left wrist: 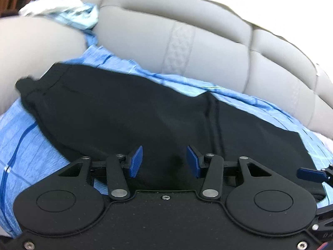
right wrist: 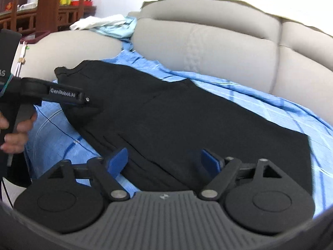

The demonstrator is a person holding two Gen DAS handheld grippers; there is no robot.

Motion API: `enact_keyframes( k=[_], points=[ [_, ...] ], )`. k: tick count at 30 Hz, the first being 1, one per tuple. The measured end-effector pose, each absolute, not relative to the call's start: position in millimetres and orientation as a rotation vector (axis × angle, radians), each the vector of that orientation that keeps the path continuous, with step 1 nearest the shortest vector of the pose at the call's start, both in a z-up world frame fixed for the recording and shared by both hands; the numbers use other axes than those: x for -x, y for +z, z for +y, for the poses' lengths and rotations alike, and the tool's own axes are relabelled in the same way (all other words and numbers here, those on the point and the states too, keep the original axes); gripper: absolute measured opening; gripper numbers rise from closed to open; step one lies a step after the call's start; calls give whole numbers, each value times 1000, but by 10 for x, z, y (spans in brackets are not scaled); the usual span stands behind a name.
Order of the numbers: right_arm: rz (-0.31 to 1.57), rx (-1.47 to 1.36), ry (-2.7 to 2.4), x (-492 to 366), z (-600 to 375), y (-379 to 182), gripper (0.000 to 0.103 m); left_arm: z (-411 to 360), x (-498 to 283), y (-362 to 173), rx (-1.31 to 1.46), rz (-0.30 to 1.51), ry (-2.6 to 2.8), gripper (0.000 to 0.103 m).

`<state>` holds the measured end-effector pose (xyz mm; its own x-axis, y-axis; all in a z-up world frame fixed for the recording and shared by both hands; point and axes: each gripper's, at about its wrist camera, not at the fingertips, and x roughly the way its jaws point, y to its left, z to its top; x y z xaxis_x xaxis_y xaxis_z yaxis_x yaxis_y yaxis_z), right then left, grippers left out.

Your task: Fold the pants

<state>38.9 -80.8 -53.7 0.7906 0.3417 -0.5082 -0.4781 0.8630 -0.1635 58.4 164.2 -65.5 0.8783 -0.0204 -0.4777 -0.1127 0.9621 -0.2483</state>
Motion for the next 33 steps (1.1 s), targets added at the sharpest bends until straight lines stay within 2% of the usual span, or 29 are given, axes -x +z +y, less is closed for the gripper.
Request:
enact_keyframes(
  k=[7, 13, 15, 16, 17, 23, 33],
  points=[
    [456, 215, 53, -199, -1537, -544, 88, 959, -610, -330, 116, 448, -72, 44],
    [475, 170, -129, -116, -1928, -657, 88, 432, -894, -502, 45, 542, -103, 44],
    [465, 129, -141, -117, -2019, -661, 88, 369, -965, -643, 38, 601, -70, 40],
    [458, 111, -145, -127, -2041, -657, 88, 358, -976, -701, 38, 618, -54, 34],
    [450, 94, -151, -126, -2076, -659, 87, 334, -919, -726, 20, 591, -40, 32],
    [411, 52, -89, -225, -2078, -685, 72, 222, -840, -774, -41, 597, -17, 34],
    [378, 131, -23, -278, -1949, -972, 71, 210, -811, -801, -60, 572, -3, 36]
  ],
)
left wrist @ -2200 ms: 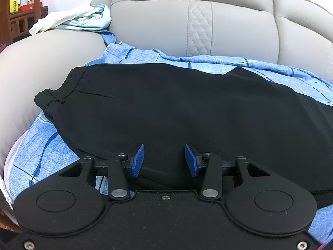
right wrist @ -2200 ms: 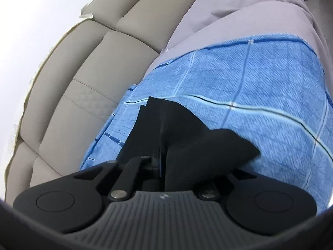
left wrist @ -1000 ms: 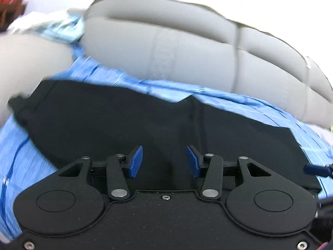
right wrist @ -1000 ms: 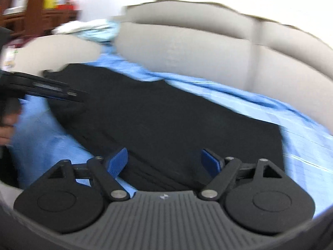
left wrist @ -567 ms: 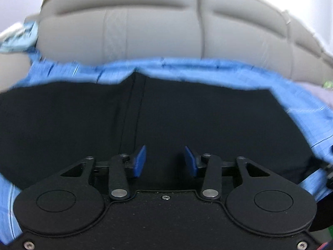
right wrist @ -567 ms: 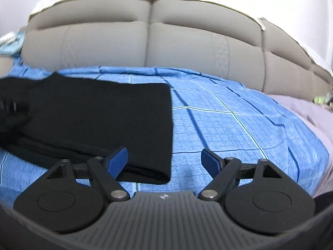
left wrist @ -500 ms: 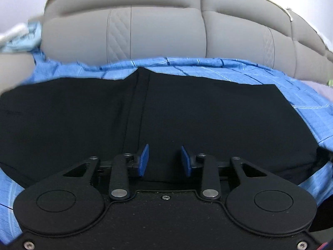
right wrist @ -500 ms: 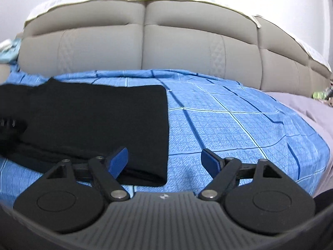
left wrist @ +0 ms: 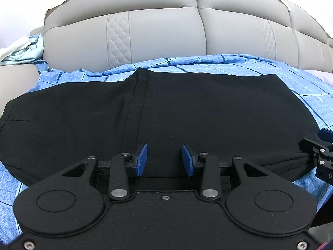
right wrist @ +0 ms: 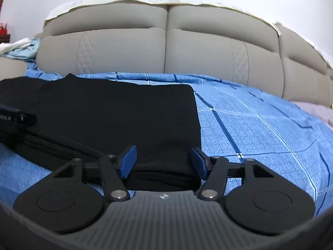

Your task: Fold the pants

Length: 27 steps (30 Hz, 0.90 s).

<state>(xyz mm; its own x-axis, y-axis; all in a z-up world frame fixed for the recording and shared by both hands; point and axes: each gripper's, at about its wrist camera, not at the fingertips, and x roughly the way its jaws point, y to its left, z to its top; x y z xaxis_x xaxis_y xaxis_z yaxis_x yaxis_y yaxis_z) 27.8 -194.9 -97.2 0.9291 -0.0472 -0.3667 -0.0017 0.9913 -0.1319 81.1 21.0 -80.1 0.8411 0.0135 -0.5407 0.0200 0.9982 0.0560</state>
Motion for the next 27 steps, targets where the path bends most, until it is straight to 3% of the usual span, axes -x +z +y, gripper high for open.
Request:
enact_keyframes(
  k=[9, 12, 14, 19, 27],
  points=[
    [395, 47, -35, -311, -2071, -977, 82, 205, -774, -771, -75, 575, 2, 37],
    [386, 65, -34, -315, -2006, -837, 83, 300, -686, -571, -87, 530, 15, 49],
    [341, 74, 10, -316, -1903, -705, 84, 502, -619, -409, -27, 484, 34, 64],
    [288, 103, 141, -561, -1405, -527, 86, 1242, -597, -285, 210, 488, 173, 83],
    [318, 201, 292, -904, -433, -630, 86, 2210, -420, -480, 367, 485, 461, 87]
  ],
)
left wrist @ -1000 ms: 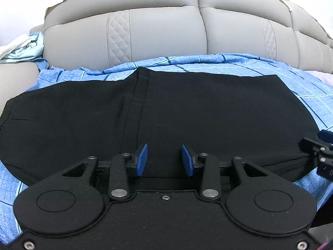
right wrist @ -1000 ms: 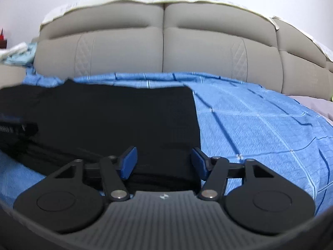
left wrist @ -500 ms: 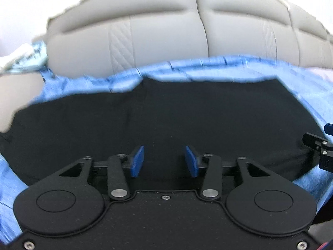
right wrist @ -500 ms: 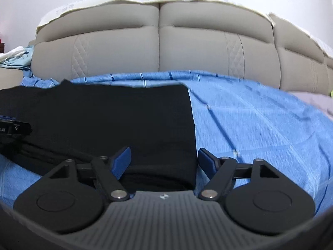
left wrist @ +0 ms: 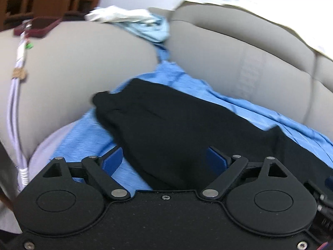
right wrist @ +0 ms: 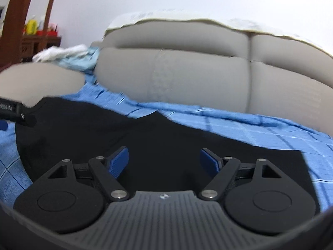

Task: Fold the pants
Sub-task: 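Lower the left gripper onto the trousers' waistband end and close it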

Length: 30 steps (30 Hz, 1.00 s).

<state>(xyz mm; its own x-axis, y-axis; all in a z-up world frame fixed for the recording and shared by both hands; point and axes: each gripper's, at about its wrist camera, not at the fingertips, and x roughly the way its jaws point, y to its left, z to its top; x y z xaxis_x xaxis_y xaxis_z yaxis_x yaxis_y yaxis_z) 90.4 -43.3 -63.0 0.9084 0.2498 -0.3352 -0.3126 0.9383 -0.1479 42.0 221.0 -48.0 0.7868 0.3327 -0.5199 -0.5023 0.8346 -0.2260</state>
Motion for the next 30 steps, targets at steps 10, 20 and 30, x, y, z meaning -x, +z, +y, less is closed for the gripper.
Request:
enact_keyframes(
  k=[10, 20, 30],
  points=[
    [366, 244, 359, -862, -154, -992, 90, 3085, -613, -794, 638, 476, 506, 83],
    [366, 234, 373, -885, -162, -997, 93, 3249, -867, -876, 597, 468, 519, 72],
    [364, 234, 376, -880, -165, -1000, 93, 3423, -861, -956, 712, 390, 456, 88]
  ],
)
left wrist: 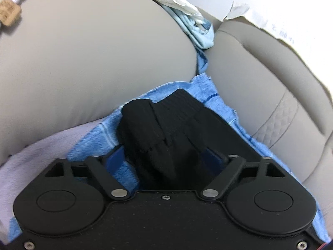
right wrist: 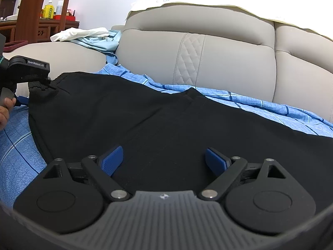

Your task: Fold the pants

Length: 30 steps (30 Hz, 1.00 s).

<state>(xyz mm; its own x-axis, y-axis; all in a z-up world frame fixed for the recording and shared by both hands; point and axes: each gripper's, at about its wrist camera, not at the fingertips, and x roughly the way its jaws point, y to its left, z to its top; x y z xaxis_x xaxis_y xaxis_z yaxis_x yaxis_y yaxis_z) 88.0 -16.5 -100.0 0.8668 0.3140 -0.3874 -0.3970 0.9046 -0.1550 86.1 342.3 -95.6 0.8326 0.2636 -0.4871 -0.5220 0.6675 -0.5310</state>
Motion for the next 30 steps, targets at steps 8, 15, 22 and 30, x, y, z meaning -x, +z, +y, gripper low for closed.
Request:
enact_keyframes(
  k=[8, 15, 22, 30],
  points=[
    [364, 234, 377, -883, -170, -1003, 93, 3304, -1015, -918, 629, 442, 481, 97],
    [364, 234, 378, -882, -172, -1008, 93, 3306, -942, -863, 679, 429, 585, 30],
    [453, 154, 424, -938, -309, -736, 92, 3030, -885, -464, 564, 311, 466, 12],
    [339, 11, 228, -805, -1310, -174, 92, 1421, -1211, 340, 308, 259, 34, 13]
  ],
)
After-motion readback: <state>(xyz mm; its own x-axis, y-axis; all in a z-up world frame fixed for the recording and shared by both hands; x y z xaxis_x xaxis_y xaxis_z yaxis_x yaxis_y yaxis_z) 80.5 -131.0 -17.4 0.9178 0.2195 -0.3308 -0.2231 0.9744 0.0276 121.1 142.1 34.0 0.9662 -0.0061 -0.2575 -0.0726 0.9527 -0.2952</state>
